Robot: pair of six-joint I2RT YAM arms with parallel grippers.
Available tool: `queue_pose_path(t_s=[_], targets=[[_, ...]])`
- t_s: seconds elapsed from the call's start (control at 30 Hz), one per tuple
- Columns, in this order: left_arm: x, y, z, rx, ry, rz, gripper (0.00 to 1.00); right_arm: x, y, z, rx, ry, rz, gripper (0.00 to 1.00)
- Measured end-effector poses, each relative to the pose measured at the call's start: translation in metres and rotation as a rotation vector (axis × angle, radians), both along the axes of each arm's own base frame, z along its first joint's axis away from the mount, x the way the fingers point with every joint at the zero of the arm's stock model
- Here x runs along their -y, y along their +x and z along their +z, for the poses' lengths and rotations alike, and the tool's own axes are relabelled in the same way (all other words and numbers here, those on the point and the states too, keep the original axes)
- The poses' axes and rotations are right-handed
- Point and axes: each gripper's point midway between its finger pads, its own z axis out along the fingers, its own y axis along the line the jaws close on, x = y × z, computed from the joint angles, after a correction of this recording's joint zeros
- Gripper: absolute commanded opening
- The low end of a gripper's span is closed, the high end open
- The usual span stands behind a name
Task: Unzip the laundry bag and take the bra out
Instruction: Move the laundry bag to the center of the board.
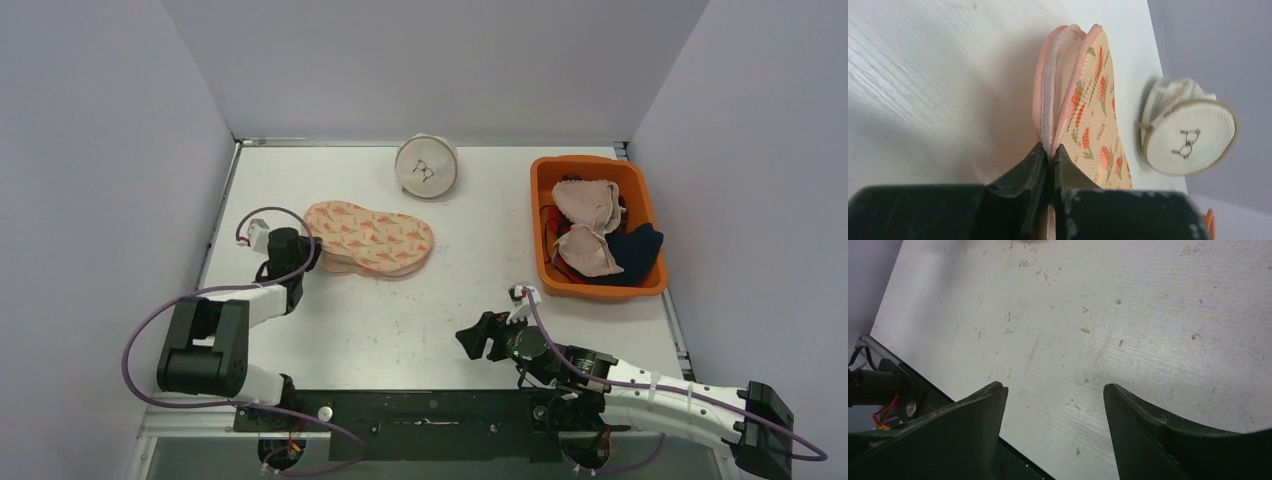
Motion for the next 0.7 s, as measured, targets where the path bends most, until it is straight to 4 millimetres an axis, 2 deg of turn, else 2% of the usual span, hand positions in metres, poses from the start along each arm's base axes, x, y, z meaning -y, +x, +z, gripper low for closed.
queue_pose_path(t_s=[0.17, 0.3, 0.57, 0.7], targets=[[-0.034, 0.019, -0.015, 0.006, -0.035, 0.148, 0.00, 0.001, 0.000, -0.002, 0.004, -0.011, 0.006, 0.72], [-0.053, 0.036, -0.023, 0.017, -0.062, 0.234, 0.00, 0.000, 0.000, -0.003, 0.013, -0.022, 0.014, 0.72], [-0.067, 0.069, -0.006, 0.092, -0.070, 0.315, 0.00, -0.001, 0.002, -0.006, 0.035, -0.056, 0.031, 0.72], [-0.084, 0.083, 0.001, 0.120, -0.060, 0.369, 0.00, -0.001, 0.004, -0.005, 0.050, -0.062, 0.038, 0.72]])
